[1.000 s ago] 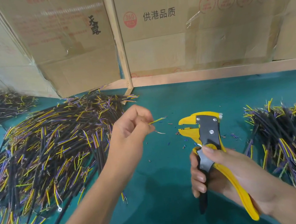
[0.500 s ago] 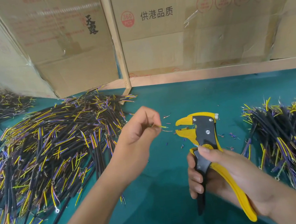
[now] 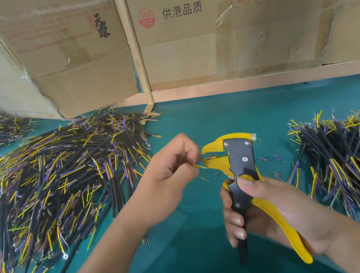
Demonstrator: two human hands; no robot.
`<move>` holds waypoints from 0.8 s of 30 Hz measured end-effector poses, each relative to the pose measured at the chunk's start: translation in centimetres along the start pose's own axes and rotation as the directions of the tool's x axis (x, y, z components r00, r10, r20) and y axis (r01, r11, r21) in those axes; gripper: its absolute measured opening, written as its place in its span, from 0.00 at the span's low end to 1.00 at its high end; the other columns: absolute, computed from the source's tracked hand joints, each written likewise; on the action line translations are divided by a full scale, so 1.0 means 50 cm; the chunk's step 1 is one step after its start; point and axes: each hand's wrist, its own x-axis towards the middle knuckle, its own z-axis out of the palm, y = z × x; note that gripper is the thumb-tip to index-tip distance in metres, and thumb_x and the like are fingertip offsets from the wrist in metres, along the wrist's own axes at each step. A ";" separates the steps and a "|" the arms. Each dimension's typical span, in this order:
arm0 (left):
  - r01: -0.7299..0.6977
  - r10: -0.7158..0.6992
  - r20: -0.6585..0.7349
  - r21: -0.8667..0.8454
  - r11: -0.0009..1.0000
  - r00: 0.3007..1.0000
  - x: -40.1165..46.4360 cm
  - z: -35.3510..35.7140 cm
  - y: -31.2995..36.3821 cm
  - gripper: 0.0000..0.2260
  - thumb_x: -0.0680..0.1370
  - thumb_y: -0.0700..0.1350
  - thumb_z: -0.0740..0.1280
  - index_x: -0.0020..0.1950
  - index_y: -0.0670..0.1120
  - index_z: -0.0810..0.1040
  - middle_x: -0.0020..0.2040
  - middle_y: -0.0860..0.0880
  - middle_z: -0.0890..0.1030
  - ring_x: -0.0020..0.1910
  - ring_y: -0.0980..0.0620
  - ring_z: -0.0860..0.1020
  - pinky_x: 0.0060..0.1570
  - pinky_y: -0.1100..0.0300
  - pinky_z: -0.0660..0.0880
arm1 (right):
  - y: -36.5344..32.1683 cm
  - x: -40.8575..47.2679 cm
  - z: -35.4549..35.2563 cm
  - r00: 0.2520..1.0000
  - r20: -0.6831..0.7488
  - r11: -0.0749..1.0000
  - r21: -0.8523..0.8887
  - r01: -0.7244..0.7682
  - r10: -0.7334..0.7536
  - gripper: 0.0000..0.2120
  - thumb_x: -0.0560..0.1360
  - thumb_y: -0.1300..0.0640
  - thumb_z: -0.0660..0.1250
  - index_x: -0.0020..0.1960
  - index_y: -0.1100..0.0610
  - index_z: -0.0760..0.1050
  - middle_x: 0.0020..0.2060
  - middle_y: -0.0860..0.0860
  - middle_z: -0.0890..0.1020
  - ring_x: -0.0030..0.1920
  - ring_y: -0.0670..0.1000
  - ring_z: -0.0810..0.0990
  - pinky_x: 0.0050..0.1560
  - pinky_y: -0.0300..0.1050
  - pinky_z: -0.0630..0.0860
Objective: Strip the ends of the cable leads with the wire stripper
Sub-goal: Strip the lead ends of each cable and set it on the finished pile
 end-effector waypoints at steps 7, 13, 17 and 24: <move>0.019 -0.018 0.025 -0.060 0.998 1.000 -0.001 -0.001 -0.005 0.04 0.69 0.43 0.62 0.40 0.49 0.67 0.37 0.57 0.70 0.34 0.59 0.63 0.34 0.69 0.63 | -0.002 -0.006 -0.002 0.999 0.047 1.000 -0.013 -0.015 0.015 0.21 0.75 0.44 0.73 0.49 0.63 0.75 0.36 0.59 0.72 0.35 0.58 0.73 0.46 0.58 0.76; 0.069 -0.064 0.054 -0.113 0.991 0.997 0.001 -0.003 -0.006 0.07 0.69 0.40 0.62 0.38 0.52 0.67 0.36 0.54 0.67 0.32 0.60 0.62 0.33 0.69 0.62 | -0.003 -0.006 0.001 0.997 0.068 0.999 -0.026 -0.028 0.030 0.21 0.75 0.43 0.73 0.49 0.62 0.75 0.36 0.59 0.72 0.36 0.58 0.73 0.46 0.57 0.75; 0.077 -0.068 0.064 -0.142 0.987 0.996 -0.001 -0.001 -0.005 0.07 0.67 0.46 0.61 0.39 0.48 0.64 0.36 0.53 0.65 0.32 0.59 0.62 0.33 0.68 0.61 | -0.001 -0.008 0.005 0.997 0.073 0.999 -0.042 -0.025 0.028 0.22 0.74 0.43 0.73 0.48 0.62 0.74 0.35 0.59 0.72 0.36 0.58 0.72 0.46 0.57 0.75; 0.102 -0.089 0.095 -0.143 0.984 0.991 -0.002 -0.001 -0.007 0.07 0.66 0.45 0.62 0.40 0.50 0.65 0.37 0.51 0.64 0.34 0.58 0.62 0.34 0.67 0.62 | -0.004 -0.009 0.010 0.998 0.056 0.998 -0.050 -0.030 0.033 0.23 0.72 0.42 0.75 0.46 0.62 0.75 0.34 0.59 0.70 0.34 0.57 0.71 0.43 0.56 0.75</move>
